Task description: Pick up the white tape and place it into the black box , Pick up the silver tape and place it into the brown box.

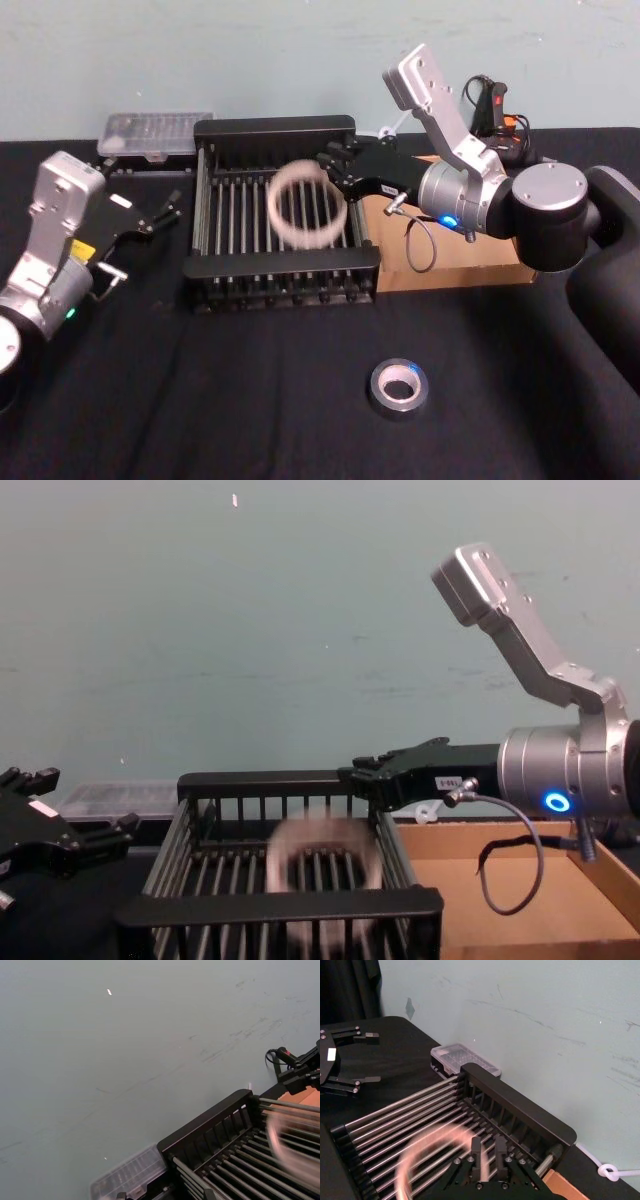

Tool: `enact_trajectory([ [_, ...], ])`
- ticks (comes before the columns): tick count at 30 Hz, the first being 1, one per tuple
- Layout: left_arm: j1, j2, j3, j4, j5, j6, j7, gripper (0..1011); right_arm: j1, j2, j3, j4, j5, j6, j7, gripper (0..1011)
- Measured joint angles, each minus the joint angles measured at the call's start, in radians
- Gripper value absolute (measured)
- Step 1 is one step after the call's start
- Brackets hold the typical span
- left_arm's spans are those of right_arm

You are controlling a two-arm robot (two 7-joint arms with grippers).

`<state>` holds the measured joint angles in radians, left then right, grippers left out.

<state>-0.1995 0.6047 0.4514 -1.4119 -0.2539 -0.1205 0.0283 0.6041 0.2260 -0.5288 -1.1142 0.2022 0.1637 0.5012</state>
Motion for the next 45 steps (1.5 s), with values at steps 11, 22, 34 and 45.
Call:
enact_trajectory([
  [11, 0.0, 0.0, 0.0, 0.0, 0.0, 0.0, 0.0, 1001, -0.001, 0.001, 0.001, -0.002, 0.0, 0.001, -0.001, 503],
  [22, 0.0, 0.0, 0.0, 0.0, 0.0, 0.0, 0.0, 1001, -0.002, 0.001, 0.001, -0.002, 0.0, 0.002, -0.001, 835],
  [34, 0.0, 0.0, 0.0, 0.0, 0.0, 0.0, 0.0, 1001, -0.002, 0.001, 0.001, -0.002, 0.001, 0.002, -0.001, 1002],
  [45, 0.0, 0.0, 0.0, 0.0, 0.0, 0.0, 0.0, 1001, -0.028, 0.019, 0.012, -0.058, -0.003, 0.009, -0.029, 1002],
])
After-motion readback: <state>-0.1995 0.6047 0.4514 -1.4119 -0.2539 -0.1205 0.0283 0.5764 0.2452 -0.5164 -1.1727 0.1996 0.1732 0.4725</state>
